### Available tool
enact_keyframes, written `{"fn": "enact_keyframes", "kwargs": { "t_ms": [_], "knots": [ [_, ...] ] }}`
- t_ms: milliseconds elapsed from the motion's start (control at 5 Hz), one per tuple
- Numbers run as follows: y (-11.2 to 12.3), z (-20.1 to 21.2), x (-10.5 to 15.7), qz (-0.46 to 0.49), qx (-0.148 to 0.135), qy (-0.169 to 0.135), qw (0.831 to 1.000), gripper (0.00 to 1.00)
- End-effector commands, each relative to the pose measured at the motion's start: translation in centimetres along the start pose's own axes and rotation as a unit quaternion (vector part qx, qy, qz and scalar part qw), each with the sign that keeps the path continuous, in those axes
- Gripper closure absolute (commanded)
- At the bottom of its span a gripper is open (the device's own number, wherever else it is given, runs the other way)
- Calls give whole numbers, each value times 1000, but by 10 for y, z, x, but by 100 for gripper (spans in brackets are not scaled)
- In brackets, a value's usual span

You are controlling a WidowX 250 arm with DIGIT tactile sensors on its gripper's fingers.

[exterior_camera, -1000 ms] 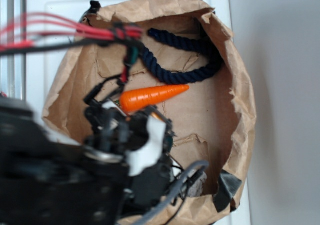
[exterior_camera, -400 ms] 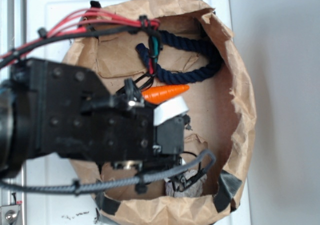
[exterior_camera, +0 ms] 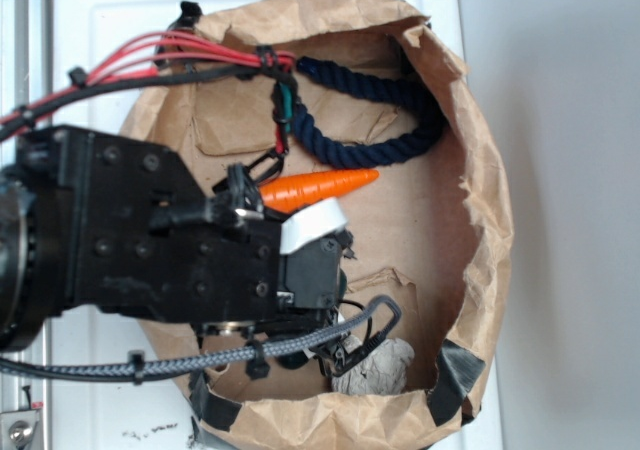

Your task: Grab the plastic pickle.

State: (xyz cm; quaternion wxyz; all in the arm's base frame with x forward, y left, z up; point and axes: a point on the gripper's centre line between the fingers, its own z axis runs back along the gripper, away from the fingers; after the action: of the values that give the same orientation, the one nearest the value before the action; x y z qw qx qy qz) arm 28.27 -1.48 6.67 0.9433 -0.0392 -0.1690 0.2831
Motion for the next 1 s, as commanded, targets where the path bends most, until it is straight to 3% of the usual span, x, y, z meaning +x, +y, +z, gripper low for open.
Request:
{"fn": "enact_keyframes", "kwargs": {
  "t_ms": [0, 200, 400, 600, 800],
  "knots": [
    [-5, 15, -6, 54, 10, 6, 998, 0],
    [-11, 24, -6, 105, 62, 24, 992, 0],
    [-11, 20, -7, 124, 46, 30, 991, 0],
    [-10, 7, -3, 118, 9, 31, 992, 0],
    [-11, -4, -5, 122, 1, 50, 991, 0]
  ]
}}
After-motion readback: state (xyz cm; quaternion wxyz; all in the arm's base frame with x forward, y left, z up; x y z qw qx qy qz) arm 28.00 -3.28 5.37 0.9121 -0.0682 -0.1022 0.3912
